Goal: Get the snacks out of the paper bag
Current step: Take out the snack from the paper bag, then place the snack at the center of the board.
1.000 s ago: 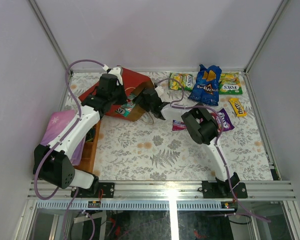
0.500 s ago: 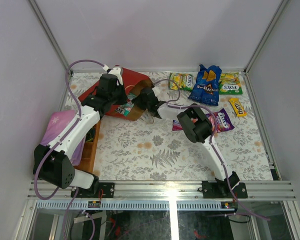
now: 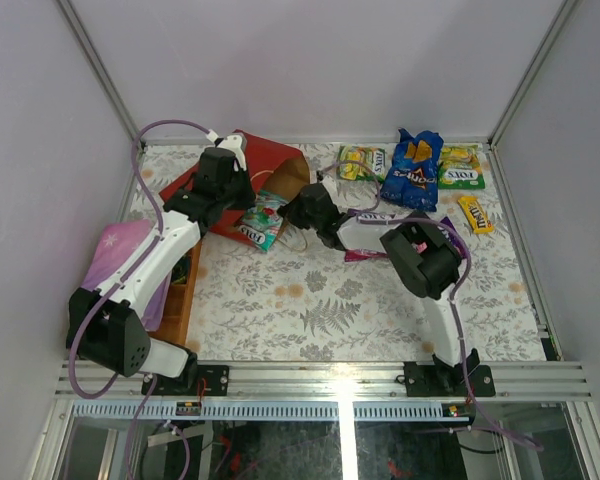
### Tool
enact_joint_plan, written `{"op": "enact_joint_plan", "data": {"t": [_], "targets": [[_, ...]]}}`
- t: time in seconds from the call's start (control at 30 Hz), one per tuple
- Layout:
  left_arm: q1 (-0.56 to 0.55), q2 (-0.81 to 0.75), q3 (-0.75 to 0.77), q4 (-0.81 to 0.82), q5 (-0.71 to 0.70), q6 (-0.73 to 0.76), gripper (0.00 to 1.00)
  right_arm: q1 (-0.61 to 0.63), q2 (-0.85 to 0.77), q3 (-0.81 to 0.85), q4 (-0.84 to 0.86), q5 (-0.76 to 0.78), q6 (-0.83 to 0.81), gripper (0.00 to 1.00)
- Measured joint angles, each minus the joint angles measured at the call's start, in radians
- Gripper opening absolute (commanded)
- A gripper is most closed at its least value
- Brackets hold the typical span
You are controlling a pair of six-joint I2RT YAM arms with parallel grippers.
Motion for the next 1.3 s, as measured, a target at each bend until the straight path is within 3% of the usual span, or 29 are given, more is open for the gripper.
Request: {"op": "enact_joint_plan", "data": {"t": [0.3,0.47,0.8,1.0,1.13,1.3], "targets": [[0.000,0.016,0.000,0.000,0.003,-0.003,0.07,-0.105,-0.243,-0.232,0.130,-0.386,-0.181,0.00],[0.000,0.021,0.000,0.000,-0.013,-0.003,0.07,-0.132,-0.454,-0.363,-0.002,-0.484,-0.362,0.00],[0.000,0.042,0.000,-0.006,-0.043,-0.003,0.07,-0.125,-0.689,-0.376,-0.191,-0.626,-0.555,0.00],[0.000,0.043,0.000,-0.006,-0.060,-0.002,0.07,-0.142,-0.713,-0.409,-0.221,-0.663,-0.567,0.00],[0.000,0.047,0.000,-0.006,-0.074,-0.001,0.07,-0.234,-0.740,-0.470,-0.212,-0.665,-0.531,0.00],[0.000,0.051,0.000,-0.006,-0.090,0.004,0.07,-0.389,-0.731,-0.485,-0.223,-0.545,-0.496,0.00]]}}
